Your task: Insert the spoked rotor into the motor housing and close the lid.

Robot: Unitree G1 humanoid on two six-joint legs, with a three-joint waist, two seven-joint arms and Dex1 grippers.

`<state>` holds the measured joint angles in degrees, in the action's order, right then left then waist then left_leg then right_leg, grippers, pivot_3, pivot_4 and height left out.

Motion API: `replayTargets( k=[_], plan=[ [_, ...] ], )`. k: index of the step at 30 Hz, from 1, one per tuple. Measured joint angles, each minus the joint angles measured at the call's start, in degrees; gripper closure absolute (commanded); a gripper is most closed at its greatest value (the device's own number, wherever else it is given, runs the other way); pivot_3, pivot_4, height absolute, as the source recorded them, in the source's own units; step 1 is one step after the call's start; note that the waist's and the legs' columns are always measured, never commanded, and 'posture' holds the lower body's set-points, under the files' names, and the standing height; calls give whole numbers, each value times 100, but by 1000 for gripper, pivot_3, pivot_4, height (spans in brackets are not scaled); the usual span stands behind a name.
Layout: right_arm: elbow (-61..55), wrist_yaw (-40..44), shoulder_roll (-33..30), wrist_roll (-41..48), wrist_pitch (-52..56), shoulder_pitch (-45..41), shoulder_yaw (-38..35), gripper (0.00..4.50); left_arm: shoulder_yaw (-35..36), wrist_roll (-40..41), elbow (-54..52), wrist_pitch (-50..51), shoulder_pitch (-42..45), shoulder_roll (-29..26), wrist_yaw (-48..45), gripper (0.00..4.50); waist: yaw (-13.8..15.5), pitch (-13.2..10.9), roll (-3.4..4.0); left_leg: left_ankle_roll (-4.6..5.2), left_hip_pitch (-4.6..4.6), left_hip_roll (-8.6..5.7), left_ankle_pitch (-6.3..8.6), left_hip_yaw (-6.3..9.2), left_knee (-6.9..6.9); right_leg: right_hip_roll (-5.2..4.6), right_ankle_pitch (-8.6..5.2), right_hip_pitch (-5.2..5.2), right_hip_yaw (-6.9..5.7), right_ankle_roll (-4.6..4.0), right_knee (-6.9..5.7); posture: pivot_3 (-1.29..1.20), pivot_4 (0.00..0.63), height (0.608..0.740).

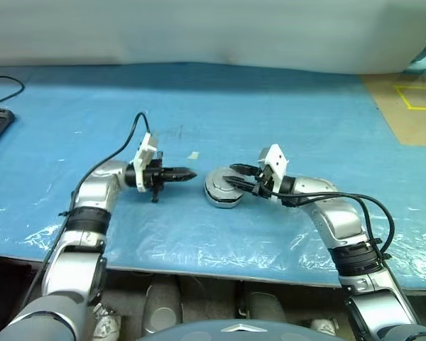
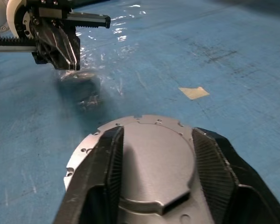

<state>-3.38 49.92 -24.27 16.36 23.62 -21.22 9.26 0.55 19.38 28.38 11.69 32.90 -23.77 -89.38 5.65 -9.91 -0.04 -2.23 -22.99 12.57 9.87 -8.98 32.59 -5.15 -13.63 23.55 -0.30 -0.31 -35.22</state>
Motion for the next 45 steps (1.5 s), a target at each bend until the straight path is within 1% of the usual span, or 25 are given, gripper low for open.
replayTargets(
  k=[3, 7, 14, 17, 18, 19, 20, 28, 40, 45],
  plan=[
    [0, 0, 8, -51, -50, 1, 67, 235, -108, -58, 0, -296, -127, -54, -17, 4500, -5, 0, 0, -6, 0, -1, 4, 0, 9, -1, 0, -1, 5, 0, -1, 0, 150, 740],
    [0, 20, 4, -132, -74, 6, 180, 235, -249, -65, 0, -474, -202, -52, 0, 4500, -15, 0, 0, -8, 5, 2, 4, 0, 10, 1, 0, -1, 6, 0, -9, 0, 150, 740],
    [86, 25, 33, -209, -199, 82, 266, 235, -469, -63, -198, -486, -381, 28, 168, 4500, -19, 0, 0, -7, 6, 1, 4, -1, 11, 1, 0, -1, 6, 1, -14, 0, 150, 740],
    [200, -12, 52, -284, -339, 75, 272, 850, -506, -63, -228, -486, -392, 38, 241, 4500, -20, 1, 0, -8, 13, 1, 4, -1, 14, 1, 0, -2, 10, 1, -23, 0, 150, 740],
    [223, -19, 52, -304, -371, 65, 270, 1105, -507, -63, -229, -486, -392, 38, 252, 4500, -21, 1, 1, -8, 18, 1, 4, -2, 15, 1, 0, -6, 11, 1, -24, 0, 150, 740],
    [249, -19, 52, -324, -383, 52, 272, 1468, -514, -63, -229, -488, -397, 38, 277, 4500, -21, 1, 1, -8, 25, 0, 4, -2, 15, 1, 0, -13, 12, 0, -24, 0, 150, 740],
    [259, -17, 52, -348, -393, 50, 275, 1574, -523, -63, -230, -490, -410, 36, 295, 4500, -21, 1, 1, -8, 31, 0, 4, -3, 15, 0, 0, -19, 13, 0, -23, 0, 150, 740],
    [322, -4, 19, -608, -604, -33, 398, 1573, -579, -73, -230, -497, -509, 27, 408, 4500, -25, 1, 1, -9, 44, 0, 5, -10, 15, 1, 0, -25, 22, 0, -25, 0, 150, 740],
    [148, -75, 19, -733, -236, -145, 503, 1573, -620, -81, -236, -537, -623, 18, 481, 4500, -39, 1, 1, -9, 61, 3, 5, -21, 13, 4, 0, -27, 35, 0, -30, 0, 150, 740],
    [99, -199, -24, -989, -252, -223, 713, 1573, -658, -138, -234, -601, -629, 18, 508, 4500, -51, 1, 0, -10, 94, 3, 5, -34, 5, 5, -1, -44, 47, 1, -31, 0, 150, 740]
  ],
)
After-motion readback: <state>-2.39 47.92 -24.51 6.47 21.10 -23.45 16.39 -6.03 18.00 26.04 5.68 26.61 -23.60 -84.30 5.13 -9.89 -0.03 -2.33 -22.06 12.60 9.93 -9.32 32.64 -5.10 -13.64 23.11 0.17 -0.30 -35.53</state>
